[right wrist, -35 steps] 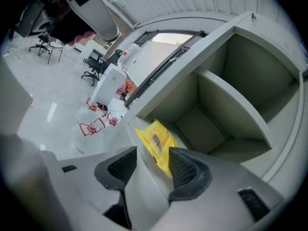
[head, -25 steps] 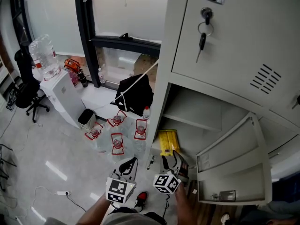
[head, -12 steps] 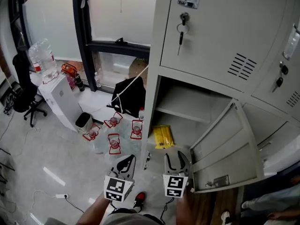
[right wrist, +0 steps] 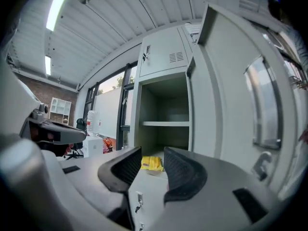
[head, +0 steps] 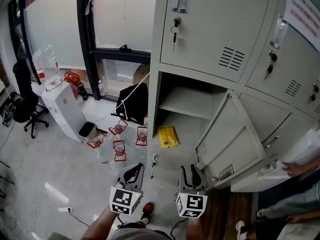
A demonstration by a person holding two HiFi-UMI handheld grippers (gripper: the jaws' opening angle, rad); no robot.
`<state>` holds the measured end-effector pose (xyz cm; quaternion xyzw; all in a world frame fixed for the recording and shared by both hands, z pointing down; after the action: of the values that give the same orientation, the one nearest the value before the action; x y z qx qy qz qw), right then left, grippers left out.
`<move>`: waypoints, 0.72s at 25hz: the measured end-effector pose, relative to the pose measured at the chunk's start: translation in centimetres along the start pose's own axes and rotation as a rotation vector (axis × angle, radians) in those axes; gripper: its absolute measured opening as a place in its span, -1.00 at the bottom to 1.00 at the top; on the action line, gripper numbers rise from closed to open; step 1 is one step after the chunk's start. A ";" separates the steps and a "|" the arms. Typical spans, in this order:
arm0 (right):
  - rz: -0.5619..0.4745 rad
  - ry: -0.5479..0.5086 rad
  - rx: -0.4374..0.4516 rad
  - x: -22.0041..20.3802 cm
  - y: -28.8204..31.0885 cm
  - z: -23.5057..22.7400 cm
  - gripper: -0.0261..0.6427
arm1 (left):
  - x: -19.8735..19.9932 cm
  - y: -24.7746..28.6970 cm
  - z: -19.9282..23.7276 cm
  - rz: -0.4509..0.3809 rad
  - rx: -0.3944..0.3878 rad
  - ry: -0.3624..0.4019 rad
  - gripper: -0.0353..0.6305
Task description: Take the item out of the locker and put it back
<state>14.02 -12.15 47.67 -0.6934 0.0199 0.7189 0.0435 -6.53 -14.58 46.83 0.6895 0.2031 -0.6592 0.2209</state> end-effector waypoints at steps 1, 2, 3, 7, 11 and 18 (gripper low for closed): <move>-0.003 0.001 -0.004 0.1 -1.0 0.0 -0.48 | 0.1 -0.5 -0.6 -0.004 -0.005 0.001 -0.82; -0.005 0.003 -0.008 0.1 -2.0 0.0 -0.50 | 0.2 -1.0 -1.1 -0.008 -0.009 0.003 -0.82; -0.006 0.005 -0.013 0.1 -3.0 0.0 -0.53 | 0.2 -1.6 -1.7 -0.011 -0.014 0.004 -0.82; -0.015 0.013 -0.031 0.2 -6.8 -0.1 -0.62 | 0.3 -3.8 -3.9 -0.022 -0.026 0.009 -0.82; -0.017 0.004 -0.022 -0.2 -10.2 0.0 -0.74 | -0.1 -6.2 -5.9 -0.026 -0.028 0.012 -0.82; 0.004 0.004 -0.001 -1.1 -14.4 0.9 -0.85 | -0.6 -9.6 -8.4 -0.024 -0.027 0.016 -0.82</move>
<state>14.47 2.23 49.28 -0.6949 0.0210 0.7176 0.0419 -5.13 -1.87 47.35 0.6893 0.2223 -0.6533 0.2205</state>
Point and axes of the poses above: the fingertips, and each gripper's own axes: y forward along the fingers, z to its left, x out of its top, the point moved 5 cm from there along -y, backward along the fingers, and after that the axes turned 8 degrees about -z, right-handed, at the moved point
